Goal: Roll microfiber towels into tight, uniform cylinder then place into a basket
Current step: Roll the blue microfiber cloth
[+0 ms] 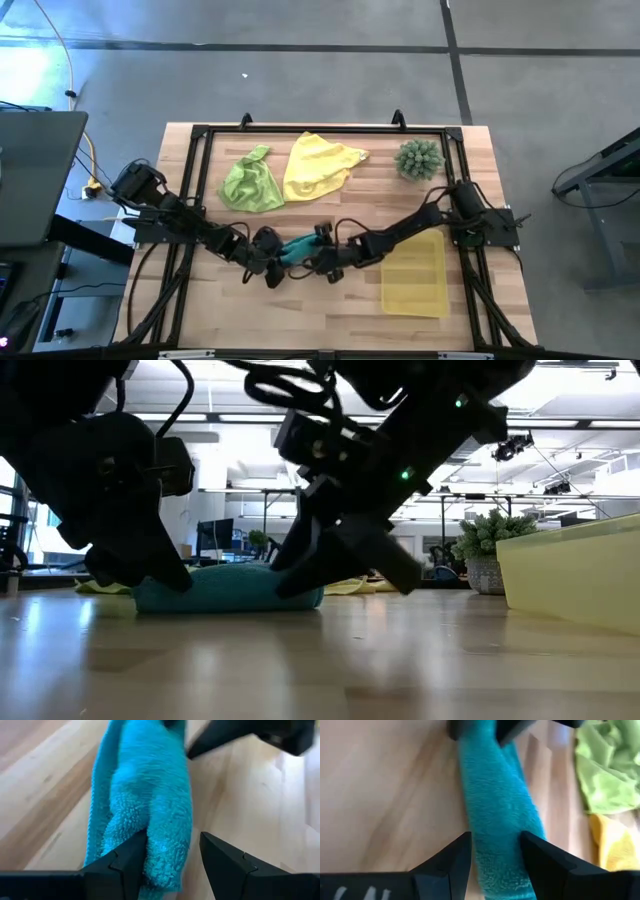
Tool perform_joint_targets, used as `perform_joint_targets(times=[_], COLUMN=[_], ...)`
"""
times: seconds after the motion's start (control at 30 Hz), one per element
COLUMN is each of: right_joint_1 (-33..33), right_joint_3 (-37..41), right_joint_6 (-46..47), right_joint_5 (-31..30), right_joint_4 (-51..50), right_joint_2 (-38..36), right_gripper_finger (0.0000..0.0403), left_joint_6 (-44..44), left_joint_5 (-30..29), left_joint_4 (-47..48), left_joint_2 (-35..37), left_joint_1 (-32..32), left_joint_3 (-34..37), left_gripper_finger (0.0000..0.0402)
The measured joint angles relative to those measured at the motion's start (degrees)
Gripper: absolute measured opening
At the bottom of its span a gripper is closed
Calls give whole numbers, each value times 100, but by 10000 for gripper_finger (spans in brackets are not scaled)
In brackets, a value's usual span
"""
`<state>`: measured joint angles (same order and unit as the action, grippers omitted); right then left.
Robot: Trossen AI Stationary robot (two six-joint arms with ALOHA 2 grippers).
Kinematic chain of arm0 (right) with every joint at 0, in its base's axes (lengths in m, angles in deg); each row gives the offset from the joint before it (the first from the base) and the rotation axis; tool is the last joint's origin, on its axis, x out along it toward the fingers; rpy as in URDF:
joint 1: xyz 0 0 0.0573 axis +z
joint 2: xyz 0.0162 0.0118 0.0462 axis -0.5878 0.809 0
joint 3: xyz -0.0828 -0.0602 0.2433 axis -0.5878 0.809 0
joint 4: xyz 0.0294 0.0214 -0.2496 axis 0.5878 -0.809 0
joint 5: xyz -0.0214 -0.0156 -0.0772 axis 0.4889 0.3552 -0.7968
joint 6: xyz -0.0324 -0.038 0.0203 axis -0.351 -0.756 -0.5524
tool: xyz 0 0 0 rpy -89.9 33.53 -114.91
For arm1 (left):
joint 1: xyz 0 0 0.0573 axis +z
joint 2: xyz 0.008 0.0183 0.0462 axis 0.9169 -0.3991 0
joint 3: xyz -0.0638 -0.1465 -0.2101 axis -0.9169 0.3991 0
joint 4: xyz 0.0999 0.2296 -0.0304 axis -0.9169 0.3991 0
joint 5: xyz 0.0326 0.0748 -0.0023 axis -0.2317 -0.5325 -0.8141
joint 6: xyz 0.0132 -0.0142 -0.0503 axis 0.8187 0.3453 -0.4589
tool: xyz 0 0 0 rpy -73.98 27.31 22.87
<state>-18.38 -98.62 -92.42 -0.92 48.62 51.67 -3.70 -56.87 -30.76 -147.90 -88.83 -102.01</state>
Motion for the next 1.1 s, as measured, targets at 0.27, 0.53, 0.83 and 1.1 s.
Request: perform_joint_targets(times=[0.27, 0.53, 0.83, 1.1], right_joint_1=[-241, -461, -637, -850], right_joint_3=[-14, -53, -51, -32], right_joint_6=[-11, 638, 1496, 2115], right_joint_5=[115, 667, 1361, 2288], right_joint_4=[30, -291, -644, -646], right_joint_2=[44, 190, 192, 182], right_gripper_finger=[165, 164, 67, 9], left_joint_6=[9, 240, 847, 1740], left_joint_5=[65, 108, 264, 195], left_joint_4=[-6, -3, 775, 1542], left_joint_2=[0, 17, 803, 1722], left_joint_1=[26, 92, 216, 135], left_joint_3=[0, 0, 41, 37], left_gripper_finger=[176, 176, 176, 176])
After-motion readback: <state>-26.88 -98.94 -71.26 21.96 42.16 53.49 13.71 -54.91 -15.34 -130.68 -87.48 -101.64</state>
